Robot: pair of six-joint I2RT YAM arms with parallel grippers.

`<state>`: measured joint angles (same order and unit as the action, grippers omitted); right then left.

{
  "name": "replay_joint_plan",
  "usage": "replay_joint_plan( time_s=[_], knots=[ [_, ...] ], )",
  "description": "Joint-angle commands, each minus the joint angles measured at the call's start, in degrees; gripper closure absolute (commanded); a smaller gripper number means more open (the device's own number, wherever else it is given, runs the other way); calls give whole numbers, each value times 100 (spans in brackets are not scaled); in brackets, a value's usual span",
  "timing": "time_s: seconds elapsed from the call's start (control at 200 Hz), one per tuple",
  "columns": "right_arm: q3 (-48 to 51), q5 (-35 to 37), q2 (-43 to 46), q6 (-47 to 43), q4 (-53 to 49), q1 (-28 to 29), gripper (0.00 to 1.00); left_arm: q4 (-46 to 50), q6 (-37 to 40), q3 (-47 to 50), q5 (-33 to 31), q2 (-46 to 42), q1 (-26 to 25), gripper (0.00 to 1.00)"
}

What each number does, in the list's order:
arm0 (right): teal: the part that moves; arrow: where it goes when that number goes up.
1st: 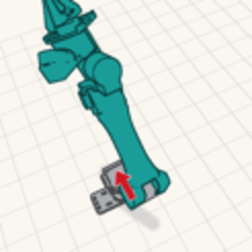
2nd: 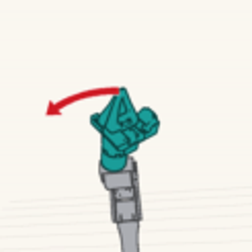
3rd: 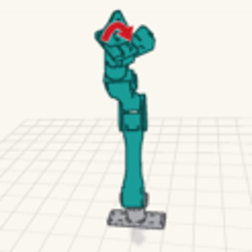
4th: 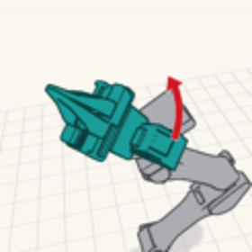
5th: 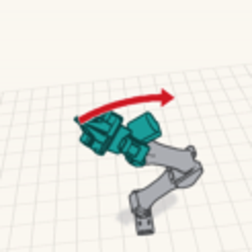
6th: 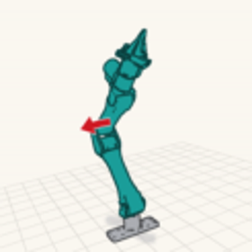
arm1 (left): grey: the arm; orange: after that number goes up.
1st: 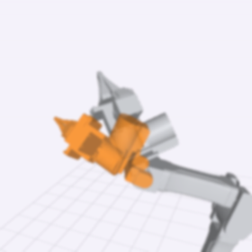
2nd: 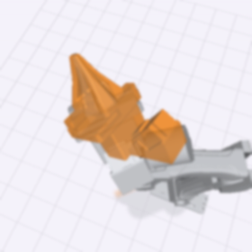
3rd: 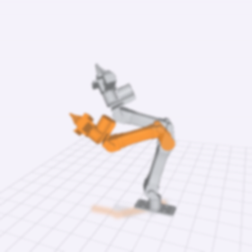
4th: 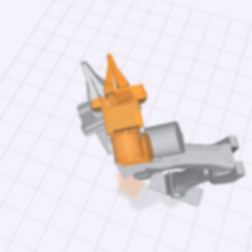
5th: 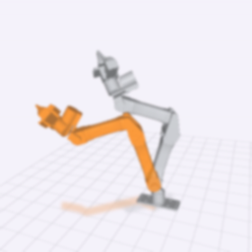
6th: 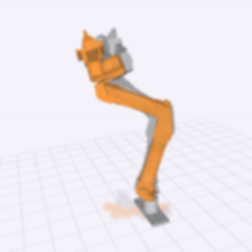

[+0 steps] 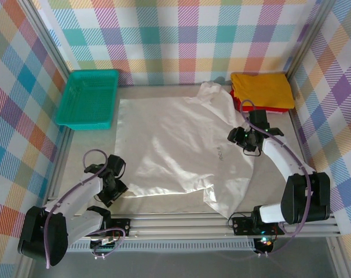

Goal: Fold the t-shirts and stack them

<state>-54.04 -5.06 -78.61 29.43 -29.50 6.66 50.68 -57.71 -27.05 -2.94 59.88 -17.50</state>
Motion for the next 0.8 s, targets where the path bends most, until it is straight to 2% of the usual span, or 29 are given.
replay_joint_plan(
  time_s=[0.0, 0.075, 0.145, 0.175, 0.35, 0.425, 0.635, 0.795],
  knots=[
    [-63, -151, -32, 43, 47, -42, 47, -330, -38, 93, -212, 139, 1, 52],
    [-87, -162, 41, 28, -64, -42, 47, -589, 20, 93, -137, 320, 0, 69],
    [-85, -104, 153, 9, -255, -45, 46, -636, 147, -55, -259, 483, 9, 93],
    [-65, -92, 190, 15, -338, -38, 46, -592, 198, -170, -333, 530, 6, 97],
    [-150, -371, 261, 532, -1674, 57, 45, -433, 517, -864, -561, 604, 9, 100],
    [68, -557, 445, 858, -1935, 224, 44, -609, 590, -1024, -669, 678, 9, 100],
    [728, -493, 847, 1713, -2345, 1012, 44, -1405, 803, -1231, -601, 1460, 70, 100],
    [1106, -487, 1135, 2442, -2738, 1889, 47, -1736, 1000, -1500, -585, 1838, 161, 100]
  ],
)
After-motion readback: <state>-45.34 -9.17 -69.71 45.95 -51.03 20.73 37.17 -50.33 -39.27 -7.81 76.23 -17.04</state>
